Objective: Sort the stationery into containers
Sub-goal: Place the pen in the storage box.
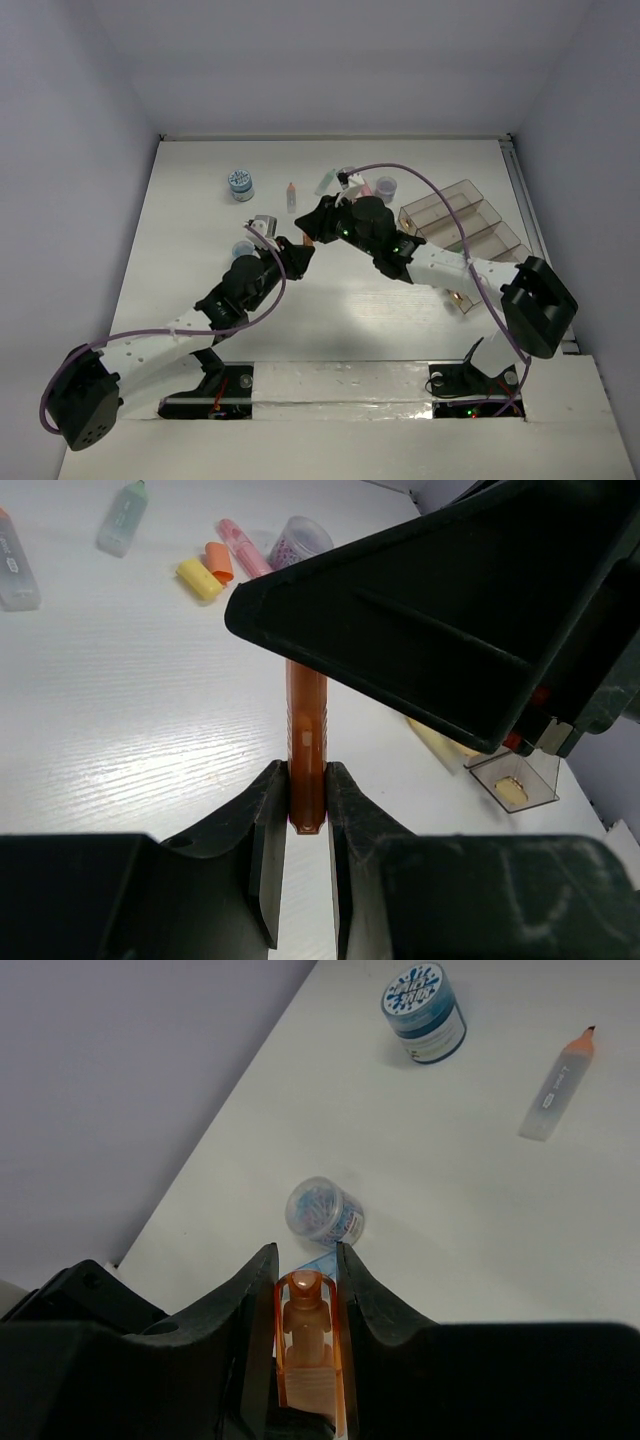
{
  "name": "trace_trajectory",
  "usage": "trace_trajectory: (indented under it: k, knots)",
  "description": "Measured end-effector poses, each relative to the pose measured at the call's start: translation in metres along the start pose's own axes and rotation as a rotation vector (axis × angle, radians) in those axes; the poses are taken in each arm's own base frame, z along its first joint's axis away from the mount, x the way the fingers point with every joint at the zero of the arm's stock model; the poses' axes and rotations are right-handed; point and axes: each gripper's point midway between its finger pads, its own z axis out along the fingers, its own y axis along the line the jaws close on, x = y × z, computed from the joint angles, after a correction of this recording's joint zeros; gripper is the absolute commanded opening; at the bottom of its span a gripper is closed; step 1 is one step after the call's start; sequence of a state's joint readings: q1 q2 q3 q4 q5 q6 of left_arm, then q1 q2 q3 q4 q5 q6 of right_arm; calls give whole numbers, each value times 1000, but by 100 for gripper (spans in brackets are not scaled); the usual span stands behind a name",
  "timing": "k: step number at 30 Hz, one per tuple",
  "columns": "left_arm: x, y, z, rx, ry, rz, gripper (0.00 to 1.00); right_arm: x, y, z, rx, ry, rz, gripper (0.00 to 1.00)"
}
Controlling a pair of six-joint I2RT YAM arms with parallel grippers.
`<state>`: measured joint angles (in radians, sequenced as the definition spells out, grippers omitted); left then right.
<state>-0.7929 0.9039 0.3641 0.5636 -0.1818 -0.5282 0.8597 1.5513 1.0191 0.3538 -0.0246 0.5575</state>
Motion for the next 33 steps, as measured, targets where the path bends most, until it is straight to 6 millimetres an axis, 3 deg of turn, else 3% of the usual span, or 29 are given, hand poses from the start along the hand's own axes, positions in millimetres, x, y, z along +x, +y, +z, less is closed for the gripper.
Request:
trace_trajectory:
  k: [15, 24, 33]
  knots:
    - [-7, -7, 0, -10, 50, 118, 0, -7, -1, -13, -2, -103, 48, 0]
    - [-2, 4, 2, -59, 106, 164, 0, 6, -3, -3, 1, -106, 74, 0]
    - [-2, -1, 1, -24, 150, 174, 0, 6, -8, -11, 31, -145, 115, 0]
